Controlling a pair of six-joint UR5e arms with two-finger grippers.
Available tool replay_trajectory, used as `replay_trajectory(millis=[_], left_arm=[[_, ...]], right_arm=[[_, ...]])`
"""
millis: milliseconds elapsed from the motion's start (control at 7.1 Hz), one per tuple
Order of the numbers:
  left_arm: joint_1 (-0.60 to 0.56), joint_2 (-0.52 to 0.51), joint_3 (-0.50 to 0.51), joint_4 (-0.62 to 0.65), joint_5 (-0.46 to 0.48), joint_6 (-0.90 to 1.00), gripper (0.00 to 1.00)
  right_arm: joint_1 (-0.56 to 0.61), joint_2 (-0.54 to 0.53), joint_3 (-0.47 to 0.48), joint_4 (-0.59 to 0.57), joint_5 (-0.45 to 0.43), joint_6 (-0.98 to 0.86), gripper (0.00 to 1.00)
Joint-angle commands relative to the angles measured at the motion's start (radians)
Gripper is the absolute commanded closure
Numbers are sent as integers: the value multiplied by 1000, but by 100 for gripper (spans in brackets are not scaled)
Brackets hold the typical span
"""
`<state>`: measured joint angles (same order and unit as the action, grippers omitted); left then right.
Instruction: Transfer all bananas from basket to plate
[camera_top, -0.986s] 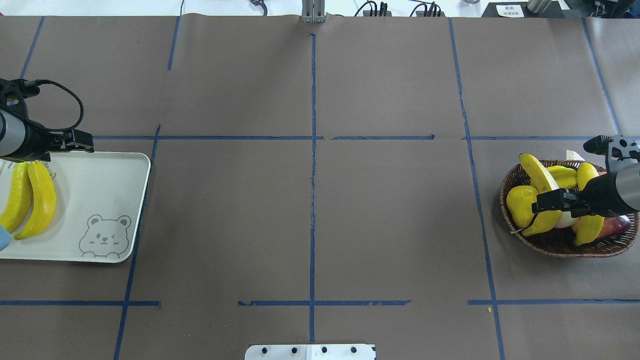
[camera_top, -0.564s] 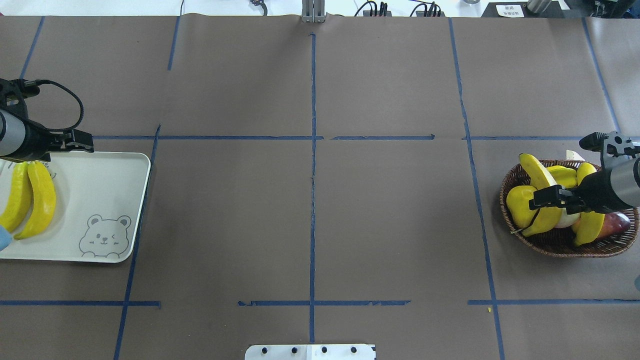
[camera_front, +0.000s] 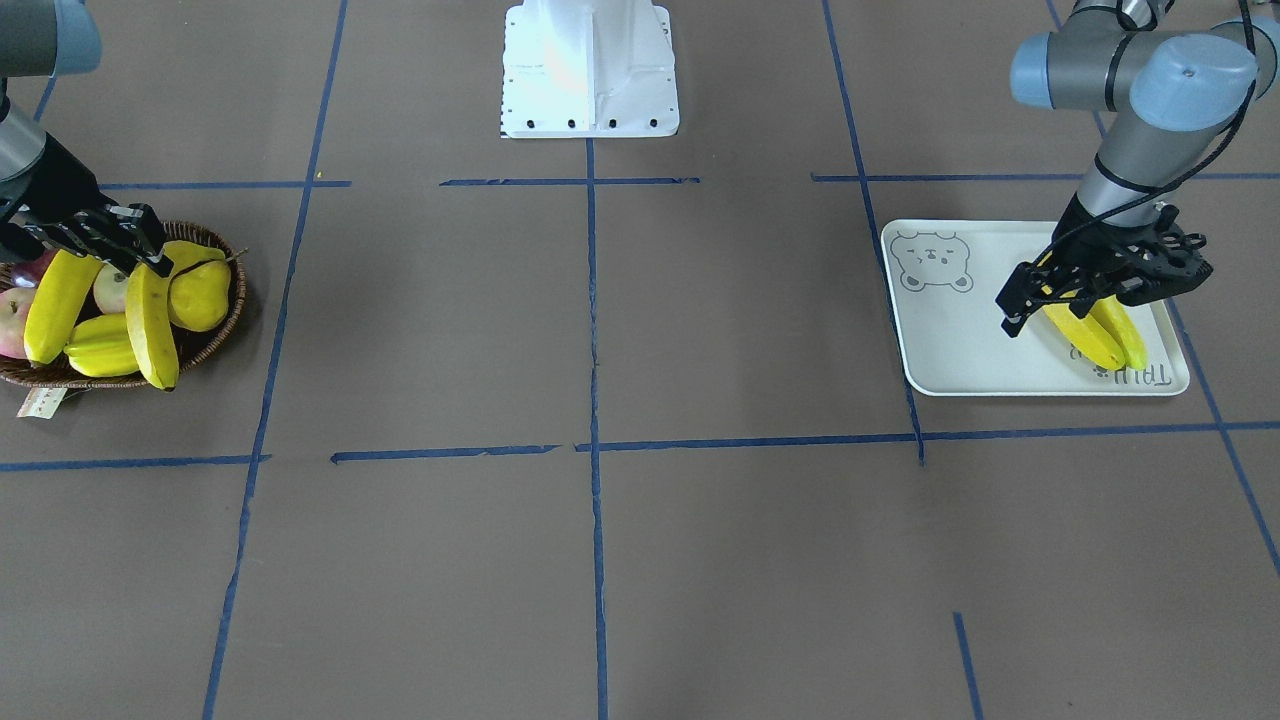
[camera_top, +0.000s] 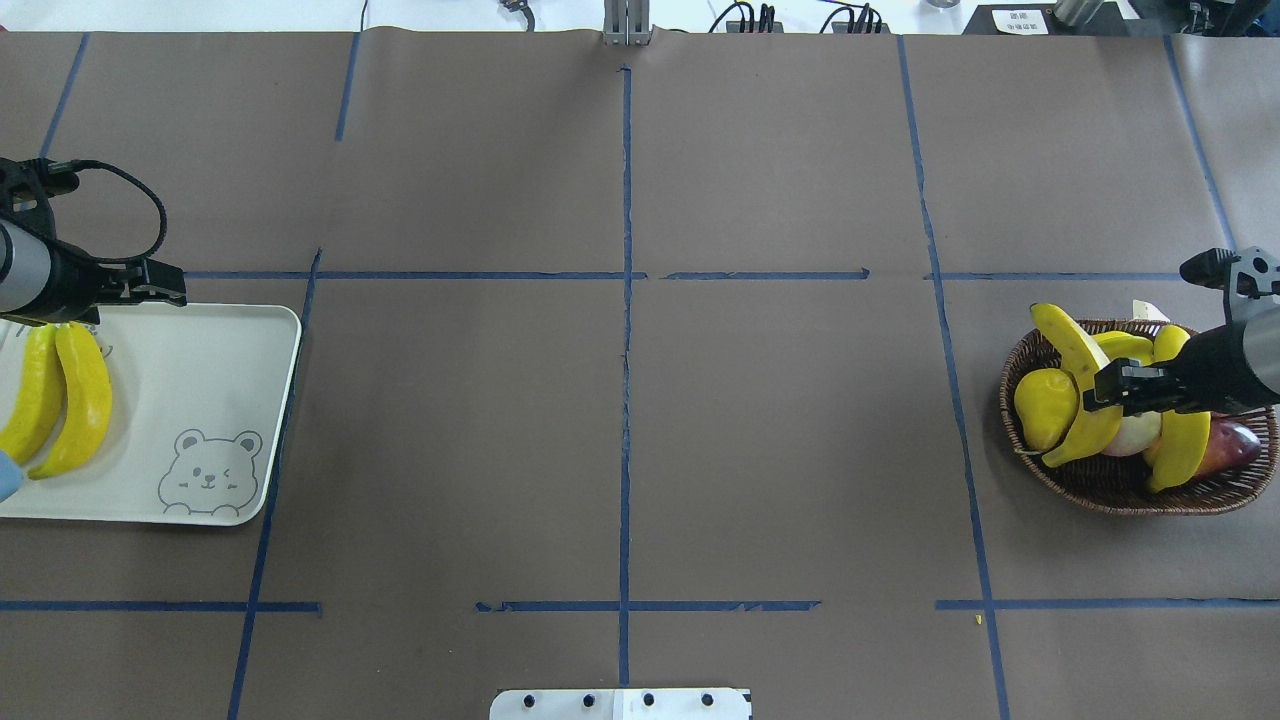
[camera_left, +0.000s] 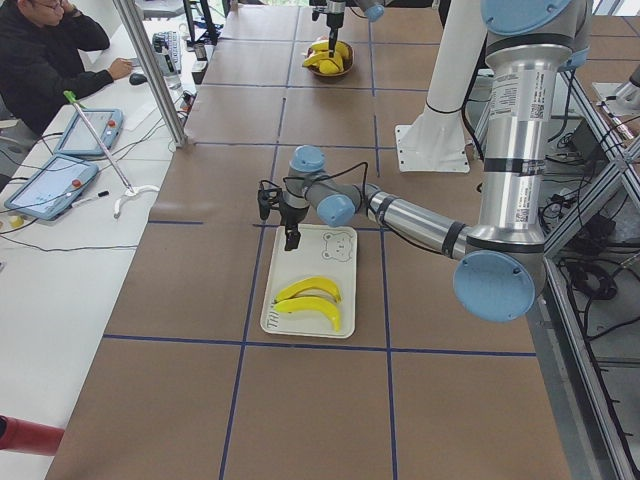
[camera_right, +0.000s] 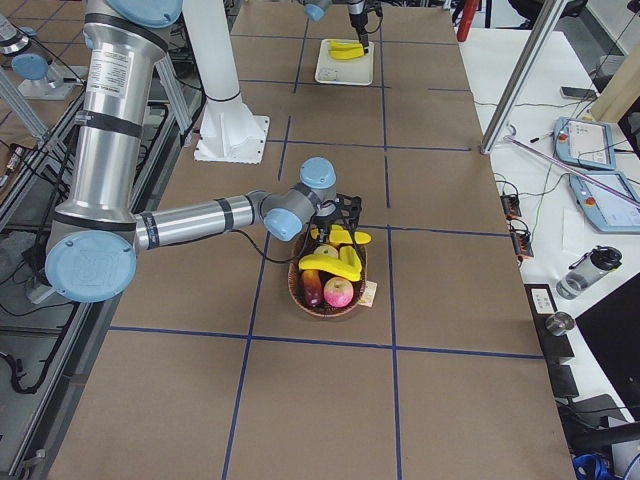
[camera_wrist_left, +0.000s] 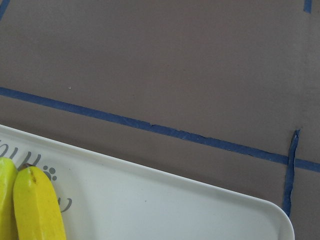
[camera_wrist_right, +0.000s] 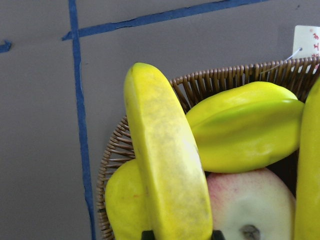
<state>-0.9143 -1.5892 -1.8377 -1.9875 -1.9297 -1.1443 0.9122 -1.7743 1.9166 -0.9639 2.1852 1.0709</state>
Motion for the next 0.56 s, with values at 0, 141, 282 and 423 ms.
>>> replay_trajectory(millis=[0, 141, 282, 423], left_arm=[[2, 0, 0, 3, 0, 0, 0], [3, -2, 2, 3, 0, 0, 0], [2, -2, 0, 3, -2, 0, 0], [2, -12, -2, 4, -3, 0, 0]], right_arm=[[40, 1, 8, 1, 34, 0, 97], [86, 0, 24, 4, 62, -2, 98], [149, 0, 62, 2, 123, -6, 100], [183, 10, 97, 1, 216, -5, 100]])
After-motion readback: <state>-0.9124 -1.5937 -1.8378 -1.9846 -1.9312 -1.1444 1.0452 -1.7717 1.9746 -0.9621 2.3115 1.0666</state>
